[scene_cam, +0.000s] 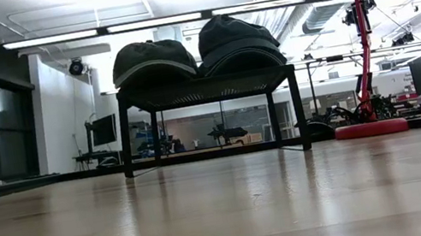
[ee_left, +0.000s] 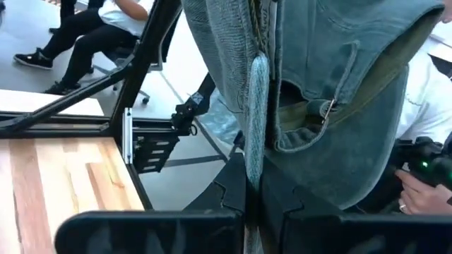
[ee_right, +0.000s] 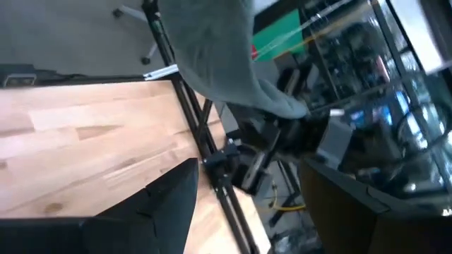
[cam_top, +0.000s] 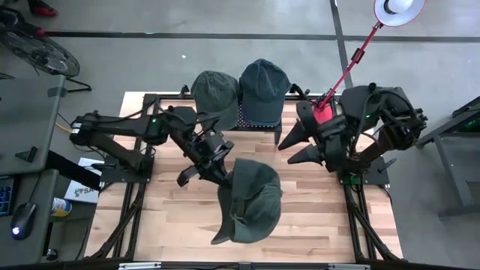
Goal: Pick & Place hat
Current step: Stack the dark green cap on top of the other dark green caps on the shelf
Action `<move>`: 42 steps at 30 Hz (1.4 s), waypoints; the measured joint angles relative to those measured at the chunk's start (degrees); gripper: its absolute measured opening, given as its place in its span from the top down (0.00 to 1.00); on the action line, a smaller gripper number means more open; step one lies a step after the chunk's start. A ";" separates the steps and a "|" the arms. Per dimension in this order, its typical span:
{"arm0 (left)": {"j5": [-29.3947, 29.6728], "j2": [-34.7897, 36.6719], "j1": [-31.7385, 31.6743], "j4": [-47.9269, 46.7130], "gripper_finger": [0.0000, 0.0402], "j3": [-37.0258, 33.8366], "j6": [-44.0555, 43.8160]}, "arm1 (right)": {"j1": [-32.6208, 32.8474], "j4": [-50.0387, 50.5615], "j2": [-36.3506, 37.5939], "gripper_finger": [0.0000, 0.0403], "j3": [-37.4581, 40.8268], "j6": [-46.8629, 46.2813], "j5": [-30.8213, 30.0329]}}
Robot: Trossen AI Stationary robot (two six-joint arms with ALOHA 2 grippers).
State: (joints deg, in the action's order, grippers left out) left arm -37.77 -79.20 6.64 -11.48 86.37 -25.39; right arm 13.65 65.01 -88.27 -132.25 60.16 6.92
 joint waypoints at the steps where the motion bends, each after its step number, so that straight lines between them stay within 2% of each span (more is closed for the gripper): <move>1: -0.69 -0.28 -0.18 0.36 0.99 0.00 -0.32 | 0.25 -0.06 -0.08 0.41 0.00 1.22 0.05; 9: -1.80 -1.67 -1.04 1.53 0.99 0.00 -1.01 | 1.54 -1.90 -1.03 0.41 -0.02 8.02 0.32; 18: -0.64 -2.72 -1.01 1.72 0.99 0.04 -2.05 | 2.12 -5.11 -3.05 0.41 -0.02 8.00 2.96; 27: -0.77 -2.71 -1.01 3.36 0.99 0.02 -2.03 | 5.73 -5.37 -4.96 0.42 -0.04 7.84 2.67; 34: -2.19 -2.69 -1.01 5.17 0.99 0.02 -2.19 | 5.53 -5.32 -6.71 0.53 -0.04 7.83 -2.39; 42: -2.26 -2.69 -1.01 5.00 0.99 0.02 -3.22 | 5.60 -5.19 -6.93 0.70 -0.04 2.31 -3.52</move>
State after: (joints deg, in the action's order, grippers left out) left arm -40.03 -81.89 5.63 -6.48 86.39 -28.61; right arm 19.25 59.83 -95.20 -132.29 62.47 3.40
